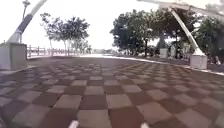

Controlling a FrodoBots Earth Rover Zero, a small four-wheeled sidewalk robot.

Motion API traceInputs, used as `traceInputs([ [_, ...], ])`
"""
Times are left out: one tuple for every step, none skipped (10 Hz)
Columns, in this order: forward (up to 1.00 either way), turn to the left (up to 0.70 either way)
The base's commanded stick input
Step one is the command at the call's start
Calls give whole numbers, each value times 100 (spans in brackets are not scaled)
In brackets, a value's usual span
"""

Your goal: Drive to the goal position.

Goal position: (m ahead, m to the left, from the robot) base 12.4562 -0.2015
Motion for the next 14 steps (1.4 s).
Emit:
traceInputs([
  [100, 0],
  [100, 0],
  [100, 0],
  [100, 0],
  [100, 0],
  [100, 0],
  [100, 0],
  [100, 0],
  [100, 0],
  [100, 0],
  [100, 0],
  [100, 0],
  [100, 0],
  [100, 0],
])
